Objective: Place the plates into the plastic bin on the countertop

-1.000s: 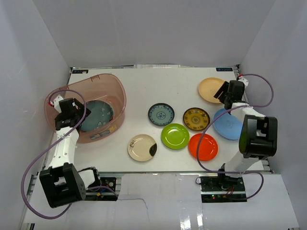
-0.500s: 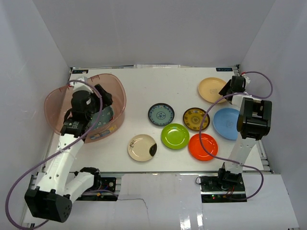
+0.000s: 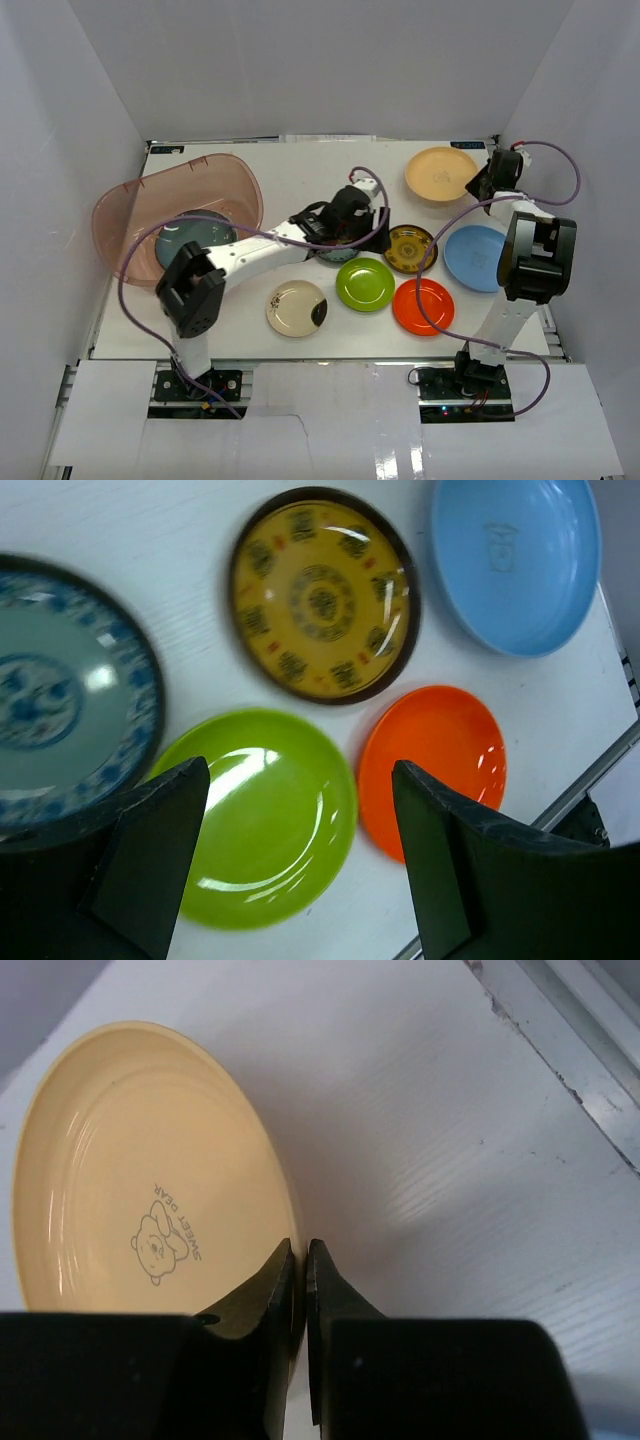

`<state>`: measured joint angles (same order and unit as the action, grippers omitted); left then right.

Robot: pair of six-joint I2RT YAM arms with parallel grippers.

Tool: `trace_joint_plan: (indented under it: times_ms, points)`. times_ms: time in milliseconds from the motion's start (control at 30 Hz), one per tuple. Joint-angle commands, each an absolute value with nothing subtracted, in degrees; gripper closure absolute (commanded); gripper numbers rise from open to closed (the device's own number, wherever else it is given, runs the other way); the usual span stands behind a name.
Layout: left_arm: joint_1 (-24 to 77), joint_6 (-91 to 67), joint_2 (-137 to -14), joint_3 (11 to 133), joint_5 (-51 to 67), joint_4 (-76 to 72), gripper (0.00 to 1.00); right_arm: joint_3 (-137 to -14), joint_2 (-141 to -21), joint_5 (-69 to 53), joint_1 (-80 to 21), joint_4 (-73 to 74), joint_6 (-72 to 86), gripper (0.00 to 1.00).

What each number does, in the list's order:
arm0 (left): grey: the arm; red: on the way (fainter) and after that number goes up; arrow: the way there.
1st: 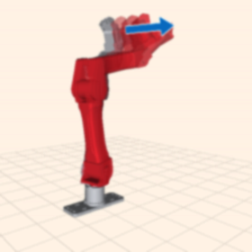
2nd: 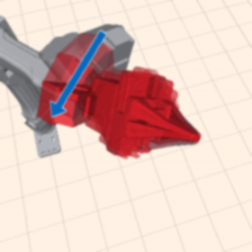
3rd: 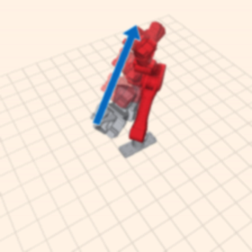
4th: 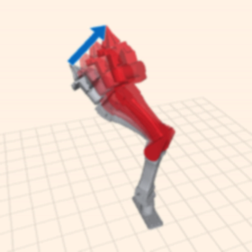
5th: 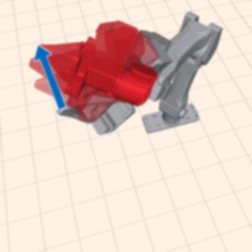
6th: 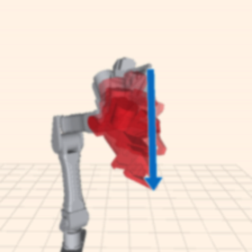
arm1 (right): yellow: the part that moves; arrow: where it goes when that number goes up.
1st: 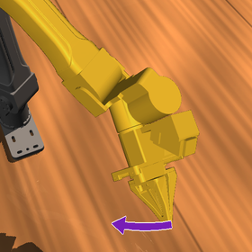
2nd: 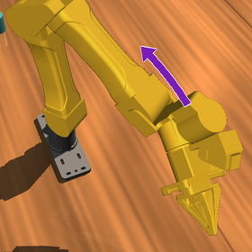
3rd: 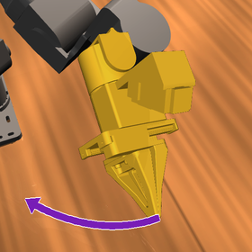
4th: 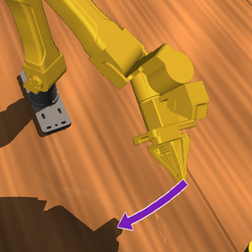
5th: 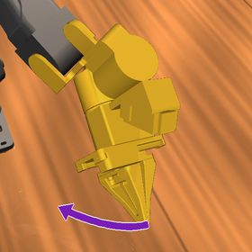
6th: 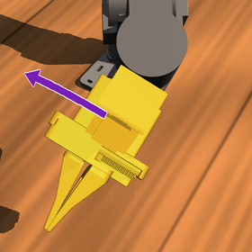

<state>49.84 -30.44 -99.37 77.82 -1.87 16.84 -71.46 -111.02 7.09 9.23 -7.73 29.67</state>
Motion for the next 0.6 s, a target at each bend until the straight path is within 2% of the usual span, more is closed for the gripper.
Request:
trace_joint_plan:
  times_ms: [0,300,567]
  points:
    - [53.3,-29.4,-106.8,87.9,-0.1,14.7,0.16,-72.8,-99.3,4.0,9.1,-10.9,31.2,0.92]
    - [59.2,-29.8,-129.7,111.3,-3.0,13.9,0.32,-72.8,-84.0,-1.9,10.2,-6.1,33.5,0.92]
    - [62.7,-30.9,-140.5,123.1,-8.8,13.3,0.31,-69.6,-76.0,-7.1,12.3,-4.8,33.8,0.92]
